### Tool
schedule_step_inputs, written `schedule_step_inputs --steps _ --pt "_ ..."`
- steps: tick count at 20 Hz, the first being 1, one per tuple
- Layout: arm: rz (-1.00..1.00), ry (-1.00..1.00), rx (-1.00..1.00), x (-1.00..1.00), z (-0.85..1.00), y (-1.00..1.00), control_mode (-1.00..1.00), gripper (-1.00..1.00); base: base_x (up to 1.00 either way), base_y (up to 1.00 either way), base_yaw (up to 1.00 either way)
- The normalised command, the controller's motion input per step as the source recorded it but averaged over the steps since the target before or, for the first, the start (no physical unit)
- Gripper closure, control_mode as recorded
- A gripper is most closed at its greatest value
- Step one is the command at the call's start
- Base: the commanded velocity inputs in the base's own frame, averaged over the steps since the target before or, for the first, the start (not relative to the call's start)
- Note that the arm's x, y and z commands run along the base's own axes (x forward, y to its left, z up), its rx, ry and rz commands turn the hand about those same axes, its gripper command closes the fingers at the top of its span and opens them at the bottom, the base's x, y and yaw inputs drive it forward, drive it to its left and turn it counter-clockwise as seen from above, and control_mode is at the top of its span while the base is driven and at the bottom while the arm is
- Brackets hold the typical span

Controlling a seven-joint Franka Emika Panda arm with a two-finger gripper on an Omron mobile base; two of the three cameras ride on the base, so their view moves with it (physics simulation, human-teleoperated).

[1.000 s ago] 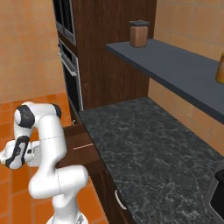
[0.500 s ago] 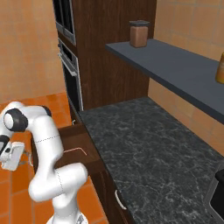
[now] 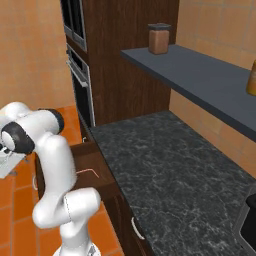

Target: Take a straw from the drawer in front and place it inside the glass cup on the dining counter.

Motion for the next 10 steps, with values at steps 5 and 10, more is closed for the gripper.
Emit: schedule_step_inputs --steps 5,10 --pt "-0.06 0.18 0.21 0.56 0.54 -1.0 -1.0 -1.0 0.0 0.0 0.0" --pt "-0.01 0.25 0.15 0.88 0.0 -0.64 -1.0 -1.0 0.0 0.0 0.0"
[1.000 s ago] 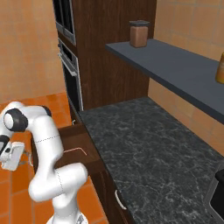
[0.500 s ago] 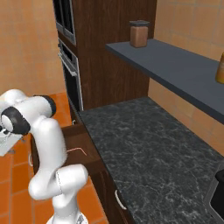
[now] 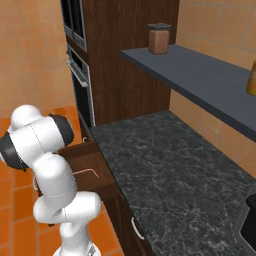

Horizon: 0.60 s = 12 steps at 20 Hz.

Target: Take a straw from the drawer in front and place it inside the glass cup on the dining counter.

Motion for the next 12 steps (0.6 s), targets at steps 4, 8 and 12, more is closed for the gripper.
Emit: schedule_step_inputs --steps 4,8,12 --pt "0.0 0.25 0.11 0.63 -0.63 -0.15 -1.0 -1.0 0.0 0.0 0.0" --pt "0.0 0.14 0.04 0.2 -0.89 0.0 -1.0 -1.0 0.0 0.0 0.0" --pt "0.0 0.02 0.04 -0.01 -0.61 0.18 -1.0 -1.0 0.0 0.0 0.0"
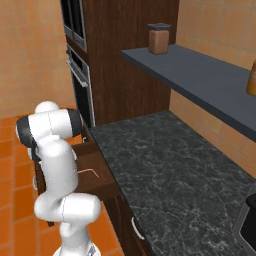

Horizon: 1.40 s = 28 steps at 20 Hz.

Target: Take a straw from the drawer in front and place it inside the glass cup on the dining counter.

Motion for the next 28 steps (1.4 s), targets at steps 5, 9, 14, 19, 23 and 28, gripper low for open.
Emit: schedule_step_inputs --steps 5,9,14,19,23,28 --pt "0.0 0.0 0.03 -0.18 -0.38 0.54 -1.0 -1.0 0.0 0.0 0.0" --pt "0.0 0.0 0.01 -0.65 -0.13 0.87 -1.0 -1.0 0.0 0.0 0.0" --pt "-0.08 -0.03 0.01 -0.37 0.54 -0.17 -1.0 -1.0 0.0 0.0 0.0" --pt "-0.06 0.0 0.0 0.56 0.03 -0.84 -1.0 -1.0 0.0 0.0 0.0" --pt "0.0 0.02 0.0 0.52 -0.2 -0.6 -1.0 -1.0 0.0 0.0 0.0" --pt "0.09 0.06 0.0 0.39 -0.4 -0.24 -1.0 -1.0 0.0 0.0 0.0"
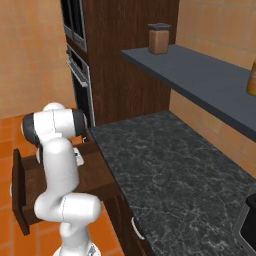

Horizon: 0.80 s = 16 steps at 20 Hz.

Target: Take a straw from the drawer in front and place it inside the glass cup on the dining counter.

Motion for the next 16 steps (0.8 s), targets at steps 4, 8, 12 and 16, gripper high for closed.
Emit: schedule_step_inputs --steps 4,8,12,16 --pt "0.16 0.08 0.01 0.26 -0.23 -0.03 -1.0 -1.0 0.0 0.0 0.0" --pt "0.18 0.09 0.02 0.3 -0.2 0.0 -1.0 -1.0 0.0 0.0 0.0" --pt "0.17 0.07 0.02 0.19 -0.26 0.0 -1.0 -1.0 0.0 0.0 0.0" --pt "0.18 0.03 0.02 0.01 -0.28 0.0 -1.0 -1.0 0.0 0.0 0.0"
